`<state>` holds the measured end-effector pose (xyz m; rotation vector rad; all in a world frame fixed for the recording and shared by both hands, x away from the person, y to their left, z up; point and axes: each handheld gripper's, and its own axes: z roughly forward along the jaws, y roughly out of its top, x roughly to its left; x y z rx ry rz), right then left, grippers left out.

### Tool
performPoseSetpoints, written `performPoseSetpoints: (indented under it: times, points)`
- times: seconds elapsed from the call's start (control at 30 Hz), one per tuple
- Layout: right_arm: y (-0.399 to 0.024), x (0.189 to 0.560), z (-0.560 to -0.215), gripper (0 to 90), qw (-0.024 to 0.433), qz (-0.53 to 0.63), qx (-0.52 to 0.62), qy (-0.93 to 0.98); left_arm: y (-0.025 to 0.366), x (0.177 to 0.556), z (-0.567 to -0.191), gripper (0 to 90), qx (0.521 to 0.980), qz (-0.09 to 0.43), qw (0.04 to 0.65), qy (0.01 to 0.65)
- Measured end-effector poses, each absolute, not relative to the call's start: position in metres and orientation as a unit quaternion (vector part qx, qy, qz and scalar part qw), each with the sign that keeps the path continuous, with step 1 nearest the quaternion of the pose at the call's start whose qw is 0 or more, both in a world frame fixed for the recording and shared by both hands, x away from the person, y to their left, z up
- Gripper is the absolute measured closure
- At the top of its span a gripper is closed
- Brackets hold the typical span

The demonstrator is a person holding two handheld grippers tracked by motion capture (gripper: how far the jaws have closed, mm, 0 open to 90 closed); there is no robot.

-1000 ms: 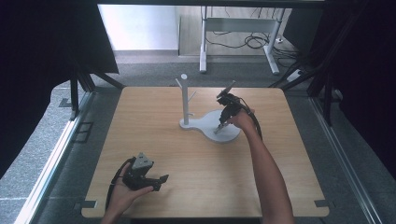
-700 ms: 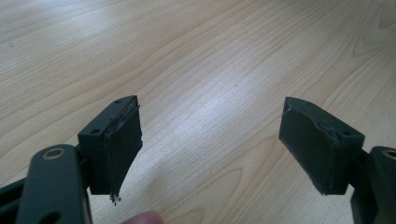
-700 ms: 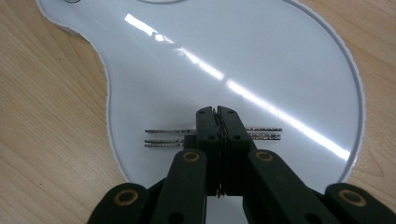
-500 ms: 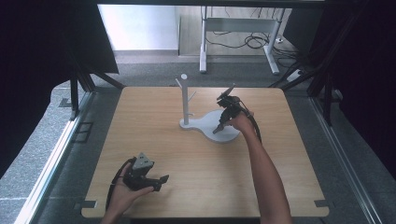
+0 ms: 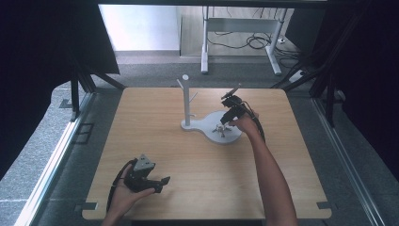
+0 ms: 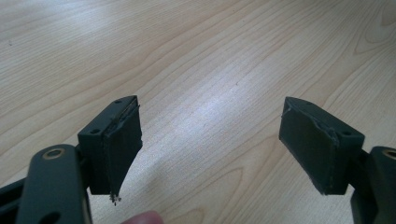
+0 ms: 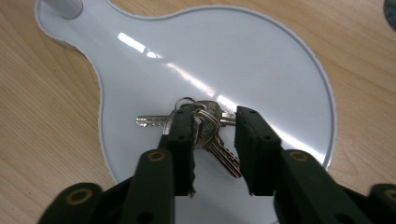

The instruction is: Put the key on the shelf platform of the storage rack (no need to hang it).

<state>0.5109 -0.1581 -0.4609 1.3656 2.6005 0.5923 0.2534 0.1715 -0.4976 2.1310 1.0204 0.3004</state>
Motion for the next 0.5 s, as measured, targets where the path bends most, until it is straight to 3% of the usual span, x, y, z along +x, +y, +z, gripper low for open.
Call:
performPoseSetpoints:
  times: [0.17,0.5]
  points:
    - [-0.162,0.503,-0.454,54.0,0.084,0.213,0.445,0.866,0.171,0.253,-0.498,21.5,0.831,0.117,0.37,0.398]
    - [-0.17,0.468,-0.442,50.2,0.089,0.226,0.405,0.881,0.169,0.253,-0.499,21.4,0.834,0.117,0.367,0.395]
